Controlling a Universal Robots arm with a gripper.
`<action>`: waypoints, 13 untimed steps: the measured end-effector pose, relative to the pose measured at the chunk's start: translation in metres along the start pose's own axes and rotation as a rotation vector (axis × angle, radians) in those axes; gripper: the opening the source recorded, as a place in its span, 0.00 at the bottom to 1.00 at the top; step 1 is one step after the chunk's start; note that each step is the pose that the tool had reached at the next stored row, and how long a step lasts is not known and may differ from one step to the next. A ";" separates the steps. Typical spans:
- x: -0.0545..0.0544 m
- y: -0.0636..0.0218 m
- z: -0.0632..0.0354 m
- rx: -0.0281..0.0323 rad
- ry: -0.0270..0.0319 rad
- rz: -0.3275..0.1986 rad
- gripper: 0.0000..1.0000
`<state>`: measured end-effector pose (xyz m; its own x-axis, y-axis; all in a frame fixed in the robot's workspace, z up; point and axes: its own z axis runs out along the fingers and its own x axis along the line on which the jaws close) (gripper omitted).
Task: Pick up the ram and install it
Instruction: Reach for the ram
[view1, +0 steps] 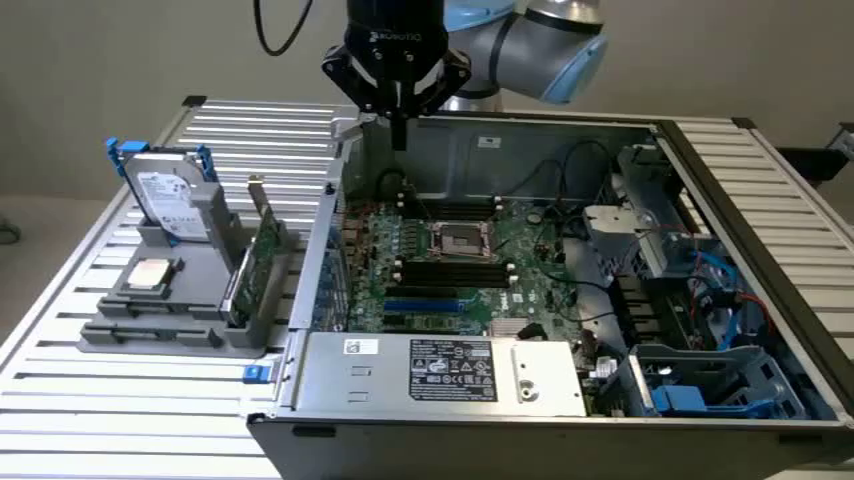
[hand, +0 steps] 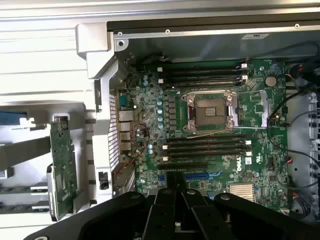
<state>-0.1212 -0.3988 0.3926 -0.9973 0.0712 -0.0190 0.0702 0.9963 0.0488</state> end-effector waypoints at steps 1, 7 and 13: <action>0.000 0.0000 0.0000 0.0000 0.0000 0.000 0.11; 0.000 0.0000 0.0000 0.0000 0.0000 0.000 0.11; 0.016 -0.0010 -0.0003 0.0001 0.0000 0.000 0.11</action>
<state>-0.1370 -0.3987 0.3925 -0.9973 0.0713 -0.0190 0.0703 0.9963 0.0487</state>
